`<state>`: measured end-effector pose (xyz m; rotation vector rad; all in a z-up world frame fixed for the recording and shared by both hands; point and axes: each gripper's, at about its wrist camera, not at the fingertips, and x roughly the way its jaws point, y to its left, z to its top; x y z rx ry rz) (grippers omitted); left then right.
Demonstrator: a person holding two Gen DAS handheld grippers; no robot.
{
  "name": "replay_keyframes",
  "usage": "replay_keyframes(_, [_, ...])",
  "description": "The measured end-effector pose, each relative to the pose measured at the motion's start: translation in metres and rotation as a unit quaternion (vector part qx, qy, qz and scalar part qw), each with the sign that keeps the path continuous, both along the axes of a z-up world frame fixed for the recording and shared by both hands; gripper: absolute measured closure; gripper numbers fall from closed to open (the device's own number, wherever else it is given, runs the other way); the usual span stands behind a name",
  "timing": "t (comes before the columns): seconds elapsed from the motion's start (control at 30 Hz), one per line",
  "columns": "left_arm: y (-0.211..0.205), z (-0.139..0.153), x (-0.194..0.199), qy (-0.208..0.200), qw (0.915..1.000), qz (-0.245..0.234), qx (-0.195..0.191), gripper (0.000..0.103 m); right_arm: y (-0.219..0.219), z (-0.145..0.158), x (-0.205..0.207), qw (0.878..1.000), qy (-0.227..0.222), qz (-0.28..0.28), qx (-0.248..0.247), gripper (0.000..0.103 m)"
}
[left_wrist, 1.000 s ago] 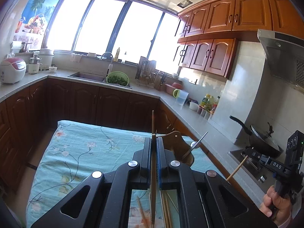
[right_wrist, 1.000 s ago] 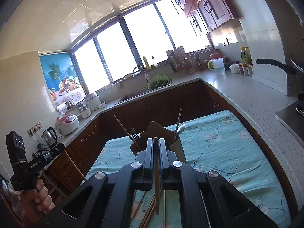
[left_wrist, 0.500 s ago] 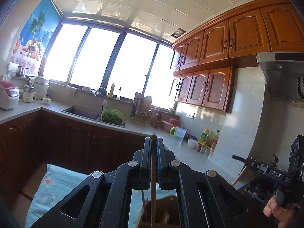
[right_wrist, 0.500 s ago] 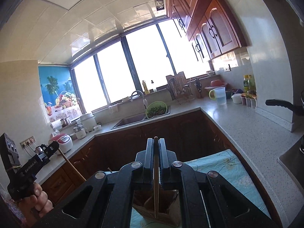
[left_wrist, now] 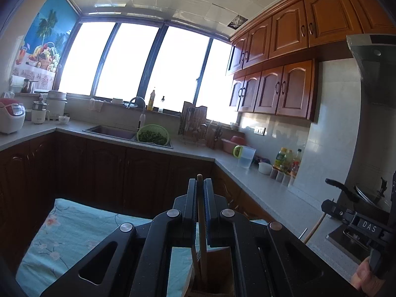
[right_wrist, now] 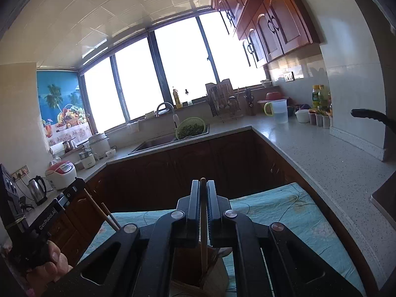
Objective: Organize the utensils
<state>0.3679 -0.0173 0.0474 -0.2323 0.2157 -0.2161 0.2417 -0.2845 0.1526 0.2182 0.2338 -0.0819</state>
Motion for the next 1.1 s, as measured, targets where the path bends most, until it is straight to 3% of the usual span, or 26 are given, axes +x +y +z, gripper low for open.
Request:
replay_keyframes(0.17, [-0.004,-0.020,0.019,0.040,0.9992,-0.005,0.006,0.100,-0.004,-0.020,0.003,1.000,0.023,0.001,0.013,0.098])
replay_keyframes(0.27, [-0.001,-0.015,0.024,0.047,0.9989,-0.001,0.008,0.099,-0.004,-0.031,0.008,0.999,0.042,0.006,0.017,0.098])
replay_keyframes(0.53, [0.011,0.003,0.019,0.052,0.9986,-0.005,0.011,0.099,-0.007,-0.030,0.008,0.999,0.046,0.005,0.020,0.098])
replay_keyframes(0.63, [0.017,0.004,0.015,0.063,0.9980,-0.002,0.007,0.095,-0.008,-0.030,0.010,0.998,0.047,0.008,0.027,0.092])
replay_keyframes(0.67, [0.020,0.004,0.010,0.064,0.9979,-0.004,0.003,0.085,-0.008,-0.030,0.009,0.998,0.047,0.010,0.029,0.081])
replay_keyframes(0.7, [0.022,0.007,0.006,0.063,0.9980,0.001,0.001,0.077,-0.008,-0.029,0.007,0.999,0.044,0.013,0.030,0.058])
replay_keyframes(0.73, [0.025,0.010,0.001,0.059,0.9982,0.009,-0.001,0.057,-0.009,-0.027,0.003,0.999,0.037,0.012,0.031,0.045])
replay_keyframes(0.77, [0.027,0.013,-0.007,0.051,0.9986,0.017,-0.003,0.045,-0.011,-0.025,-0.002,0.999,0.027,0.013,0.034,0.027])
replay_keyframes(0.87, [0.034,0.017,-0.026,0.044,0.9988,0.021,-0.008,0.041,-0.013,-0.018,-0.022,0.999,-0.001,0.013,0.046,0.020])
replay_keyframes(0.97, [0.045,0.014,-0.051,0.049,0.9980,0.036,-0.019,0.031,-0.017,-0.016,-0.042,0.998,-0.012,0.016,0.063,0.000])
replay_keyframes(1.1, [0.055,0.001,-0.090,0.065,0.9966,0.040,-0.031,0.026,-0.016,-0.023,-0.071,0.997,-0.014,0.014,0.072,0.000])
